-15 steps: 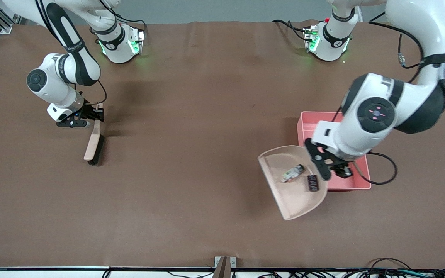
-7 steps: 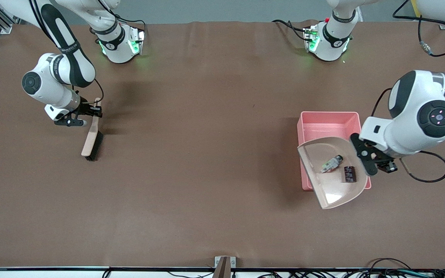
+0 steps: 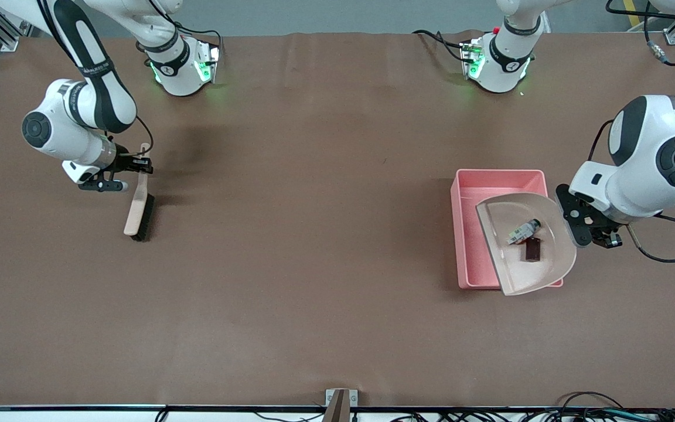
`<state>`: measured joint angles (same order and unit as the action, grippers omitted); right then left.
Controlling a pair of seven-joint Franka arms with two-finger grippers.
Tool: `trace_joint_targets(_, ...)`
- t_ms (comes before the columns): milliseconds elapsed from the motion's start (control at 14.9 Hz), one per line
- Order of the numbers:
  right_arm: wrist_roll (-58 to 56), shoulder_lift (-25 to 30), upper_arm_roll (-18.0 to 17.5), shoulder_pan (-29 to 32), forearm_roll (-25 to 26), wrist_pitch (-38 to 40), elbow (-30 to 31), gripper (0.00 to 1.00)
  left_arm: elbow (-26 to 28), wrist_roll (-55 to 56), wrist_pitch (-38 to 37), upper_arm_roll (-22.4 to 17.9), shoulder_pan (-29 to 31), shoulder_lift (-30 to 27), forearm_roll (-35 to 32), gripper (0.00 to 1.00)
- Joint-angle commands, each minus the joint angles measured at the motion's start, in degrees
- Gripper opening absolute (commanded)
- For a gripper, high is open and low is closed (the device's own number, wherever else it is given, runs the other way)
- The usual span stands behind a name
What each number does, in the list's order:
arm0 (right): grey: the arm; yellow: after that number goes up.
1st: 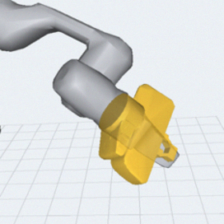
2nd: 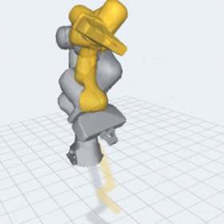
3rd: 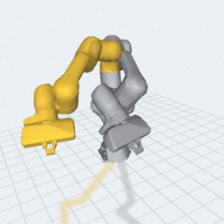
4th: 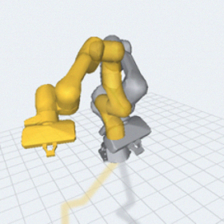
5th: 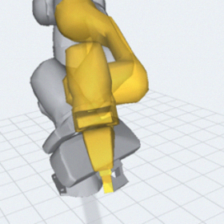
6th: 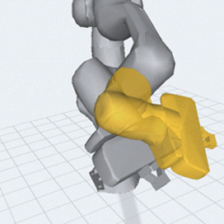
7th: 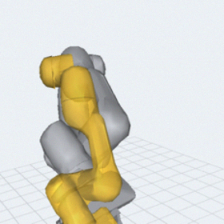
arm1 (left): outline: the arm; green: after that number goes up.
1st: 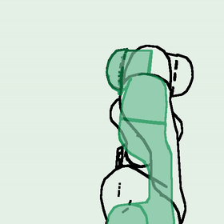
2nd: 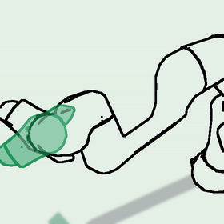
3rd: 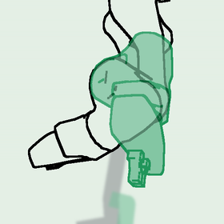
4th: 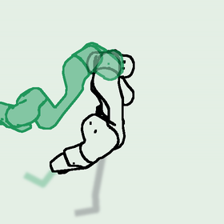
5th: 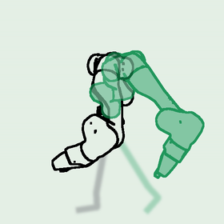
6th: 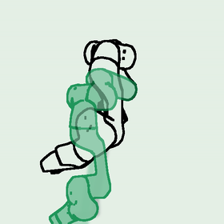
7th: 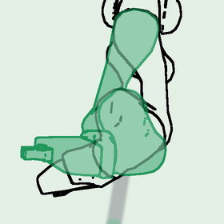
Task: Clean e-waste and dump in bin
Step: 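Carry the dustpan over the pink bin with the left gripper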
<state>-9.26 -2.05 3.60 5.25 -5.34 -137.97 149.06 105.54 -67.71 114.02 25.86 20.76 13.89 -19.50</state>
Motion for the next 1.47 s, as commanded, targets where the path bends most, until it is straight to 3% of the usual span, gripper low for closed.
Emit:
trace_joint_targets(0,1.35,1.00,-0.87,1.25,0.42,0.60,-0.17,0.02,5.81,-3.30,3.84,0.24,2.09,-3.52,-0.70,0.11)
trace_joint_targets(870,2.49,-2.43,-0.87,0.81,0.42,0.60,-1.41,0.06,10.04,-4.18,2.62,0.59,3.76,-4.57,-14.95,0.10)
trace_joint_targets(1003,2.49,-2.52,-0.87,0.81,0.42,0.51,-1.41,0.31,10.13,-4.88,1.91,0.59,3.67,-5.19,-16.35,0.10)
trace_joint_targets(1405,2.49,-2.52,-0.96,0.81,0.59,0.60,-1.49,0.72,8.90,-5.33,1.04,0.59,3.23,-4.75,-21.37,0.10)
